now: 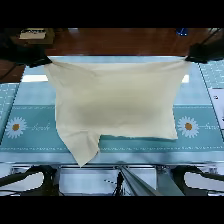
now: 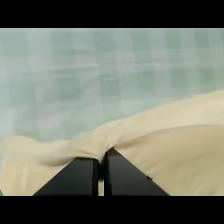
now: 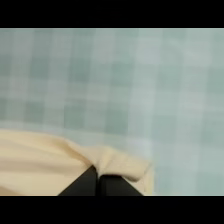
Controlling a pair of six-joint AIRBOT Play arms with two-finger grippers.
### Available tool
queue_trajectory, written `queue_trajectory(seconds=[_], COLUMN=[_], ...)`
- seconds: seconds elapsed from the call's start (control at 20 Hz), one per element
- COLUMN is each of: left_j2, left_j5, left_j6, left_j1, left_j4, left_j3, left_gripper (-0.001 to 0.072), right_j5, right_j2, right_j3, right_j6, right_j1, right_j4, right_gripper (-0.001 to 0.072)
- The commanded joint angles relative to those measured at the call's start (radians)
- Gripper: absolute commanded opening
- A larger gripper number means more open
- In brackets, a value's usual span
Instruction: Fold the shirts.
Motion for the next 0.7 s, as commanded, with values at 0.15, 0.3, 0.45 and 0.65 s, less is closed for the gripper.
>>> queue_trajectory(seconds=[0.15,0.3,0.45,0.65], left_j2=[-0.227,-0.261,-0.295,-0.288], left_j5=[0.290,0.402,0.414,0.380], left_j6=[0.078,0.110,0.110,0.109], left_j1=[-0.022,-0.031,-0.041,-0.034], left_j4=[-0.019,-0.020,-0.023,-0.023], left_j3=[-0.002,-0.002,-0.002,0.000], left_gripper=[0.0021,0.0020,0.0021,0.0020], right_j5=[-0.394,-0.429,-0.376,-0.254], right_j2=[-0.224,-0.279,-0.309,-0.304], right_j3=[-0.001,-0.001,-0.001,0.000], right_j6=[0.028,0.055,0.071,0.072], right_j1=[0.042,0.041,0.041,0.034], right_j4=[0.005,0.005,0.005,0.006], right_gripper=[0.0027,0.0028,0.0028,0.0028])
